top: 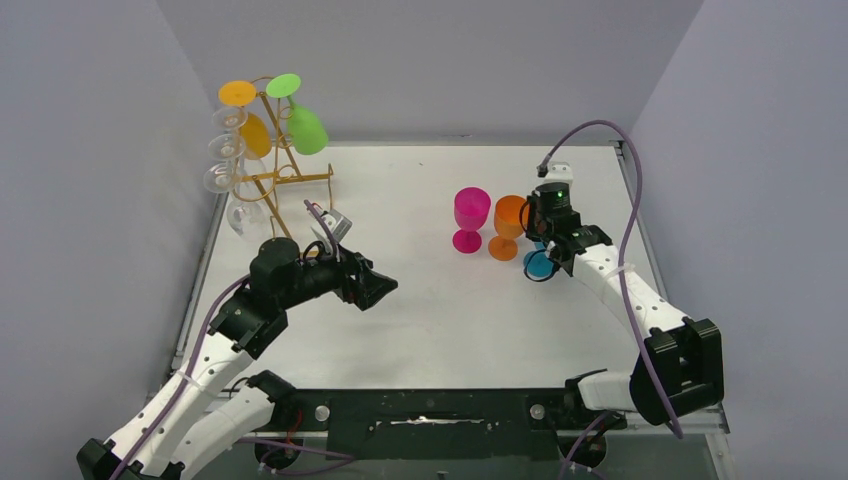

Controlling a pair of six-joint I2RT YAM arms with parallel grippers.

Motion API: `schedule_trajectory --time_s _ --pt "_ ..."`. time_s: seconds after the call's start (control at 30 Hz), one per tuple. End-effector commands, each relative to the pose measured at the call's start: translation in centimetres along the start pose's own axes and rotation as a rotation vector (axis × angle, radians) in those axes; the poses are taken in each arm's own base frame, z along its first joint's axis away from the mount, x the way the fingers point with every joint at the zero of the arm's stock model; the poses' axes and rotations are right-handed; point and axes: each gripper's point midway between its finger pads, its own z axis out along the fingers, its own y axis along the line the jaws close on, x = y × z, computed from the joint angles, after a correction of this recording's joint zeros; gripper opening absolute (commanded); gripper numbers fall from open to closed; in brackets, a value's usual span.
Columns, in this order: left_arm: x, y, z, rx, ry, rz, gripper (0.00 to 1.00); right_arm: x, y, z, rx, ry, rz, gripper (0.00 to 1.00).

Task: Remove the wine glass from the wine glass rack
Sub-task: Place the wine glass at the center of the board.

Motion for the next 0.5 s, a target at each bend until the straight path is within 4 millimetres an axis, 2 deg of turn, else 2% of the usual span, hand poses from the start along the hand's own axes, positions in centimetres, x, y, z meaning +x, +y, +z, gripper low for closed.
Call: schedule_trajectory --time_s 0.0,0.47 --pt "-2.0 -0.5 -0.3 0.003 -0.056 0.024 0.84 -3.2 0.3 -0.7 -0.026 -0.09 0.012 0.11" --pt "-2.6 -0.7 -0.2 0.007 -0.06 0.025 0.84 -4.6 0.2 -1.8 -0.033 -0.126 0.016 0.16"
